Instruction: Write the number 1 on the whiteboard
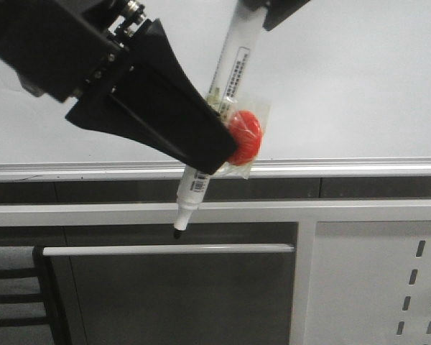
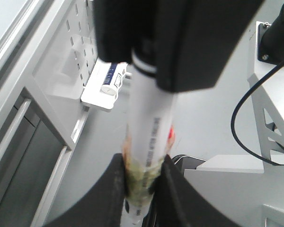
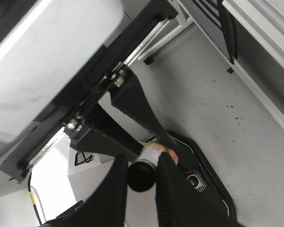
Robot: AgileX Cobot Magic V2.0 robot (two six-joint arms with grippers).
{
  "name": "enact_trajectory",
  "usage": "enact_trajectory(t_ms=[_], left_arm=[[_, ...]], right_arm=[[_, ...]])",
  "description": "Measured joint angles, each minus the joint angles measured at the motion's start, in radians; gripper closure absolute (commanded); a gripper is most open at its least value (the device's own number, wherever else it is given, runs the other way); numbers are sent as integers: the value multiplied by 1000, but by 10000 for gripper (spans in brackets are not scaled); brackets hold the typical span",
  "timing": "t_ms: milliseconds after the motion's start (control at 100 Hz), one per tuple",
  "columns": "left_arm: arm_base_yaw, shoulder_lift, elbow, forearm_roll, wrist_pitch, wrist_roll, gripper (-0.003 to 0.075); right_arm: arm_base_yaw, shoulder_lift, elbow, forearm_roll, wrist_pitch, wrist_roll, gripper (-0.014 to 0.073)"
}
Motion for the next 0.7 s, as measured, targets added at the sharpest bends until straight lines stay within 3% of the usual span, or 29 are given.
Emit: enact_trajectory(t_ms=[160,230,410,600,700], left_arm=[[10,2,-59,-1,33,-20,312],[40,-2,-85,-3,53,-42,248],[176,-38,-126,-5,128,-91,248],[367,-134,-124,-74,193,-110,253],[459,-204,-98,-147,191,-110,316]], right_arm=[[0,-7,-4,-28,-19,2,652],[2,-30,-1,-49,-46,6,652],[2,-133,61,-109,-142,17,652],[2,-322,252,-123,-343,17,652],[2,-448,371,-120,-496,18,652]])
